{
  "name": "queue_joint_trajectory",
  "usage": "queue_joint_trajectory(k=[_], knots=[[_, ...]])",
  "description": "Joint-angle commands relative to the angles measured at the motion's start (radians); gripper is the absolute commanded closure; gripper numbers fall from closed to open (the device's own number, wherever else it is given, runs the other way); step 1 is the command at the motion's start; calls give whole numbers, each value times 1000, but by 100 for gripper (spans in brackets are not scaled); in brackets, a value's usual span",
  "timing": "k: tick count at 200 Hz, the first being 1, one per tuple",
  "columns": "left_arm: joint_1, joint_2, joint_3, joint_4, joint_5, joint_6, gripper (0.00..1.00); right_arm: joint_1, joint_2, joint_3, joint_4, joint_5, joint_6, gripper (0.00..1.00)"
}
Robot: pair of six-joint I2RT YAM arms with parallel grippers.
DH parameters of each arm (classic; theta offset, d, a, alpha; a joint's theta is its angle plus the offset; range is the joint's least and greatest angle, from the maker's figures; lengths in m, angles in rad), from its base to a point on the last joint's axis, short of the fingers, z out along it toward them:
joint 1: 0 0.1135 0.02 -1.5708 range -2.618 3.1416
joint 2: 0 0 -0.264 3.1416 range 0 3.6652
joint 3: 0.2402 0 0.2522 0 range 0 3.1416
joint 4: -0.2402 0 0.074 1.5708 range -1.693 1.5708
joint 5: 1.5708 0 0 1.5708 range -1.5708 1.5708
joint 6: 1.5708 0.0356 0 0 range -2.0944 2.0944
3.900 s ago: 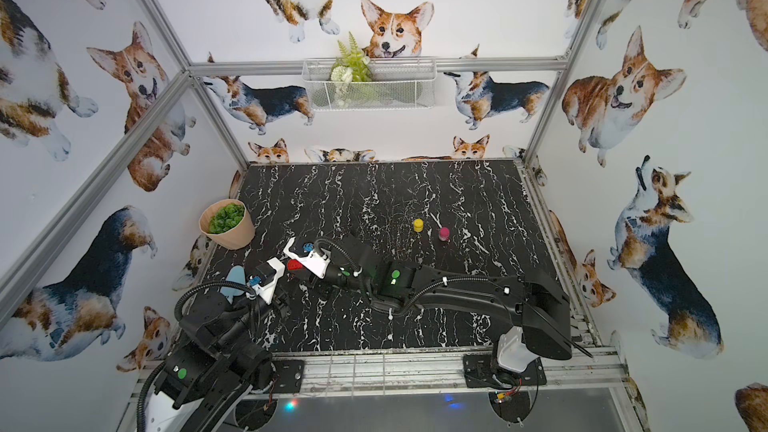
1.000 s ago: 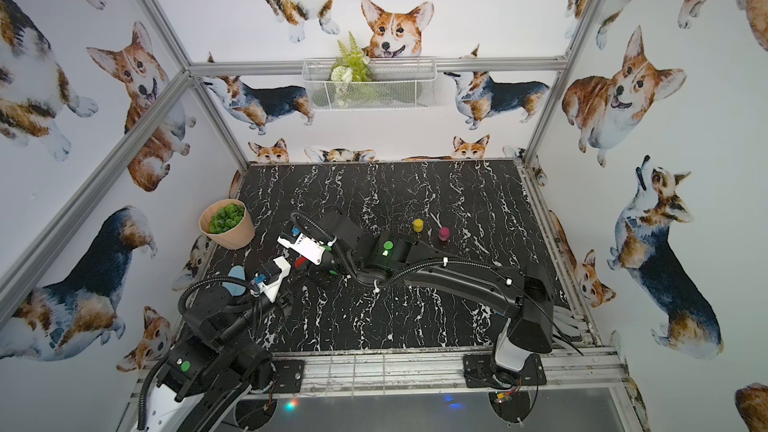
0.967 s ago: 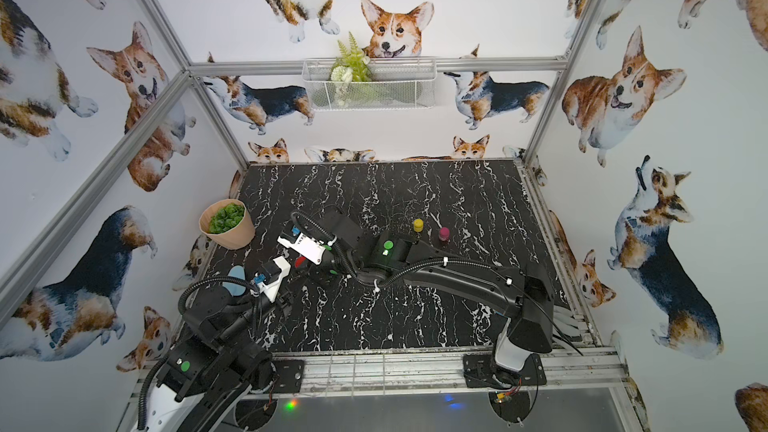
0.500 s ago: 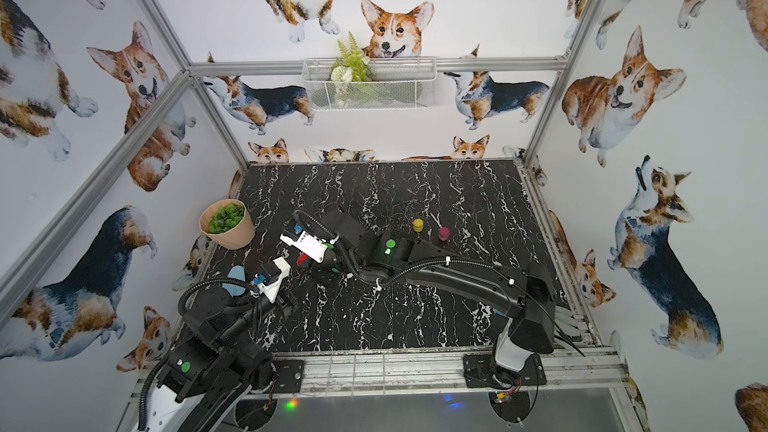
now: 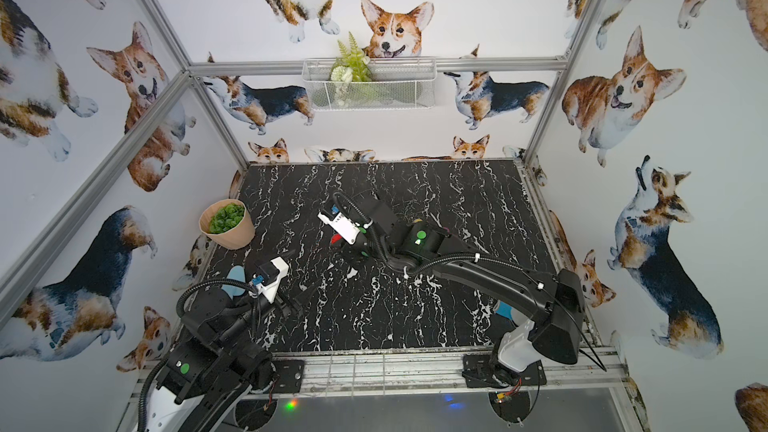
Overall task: Close the paint jar lid
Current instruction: Place the paint jar at the center of the board.
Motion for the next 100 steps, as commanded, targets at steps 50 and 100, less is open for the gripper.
queue_joint_trajectory(k=[50, 100], knots=[[-1, -7, -13, 49, 5, -37, 0, -264, -164, -407, 55, 204, 165, 80], [0, -9, -14, 45, -8, -35, 0, -310, -36, -518, 162, 359, 247, 80]])
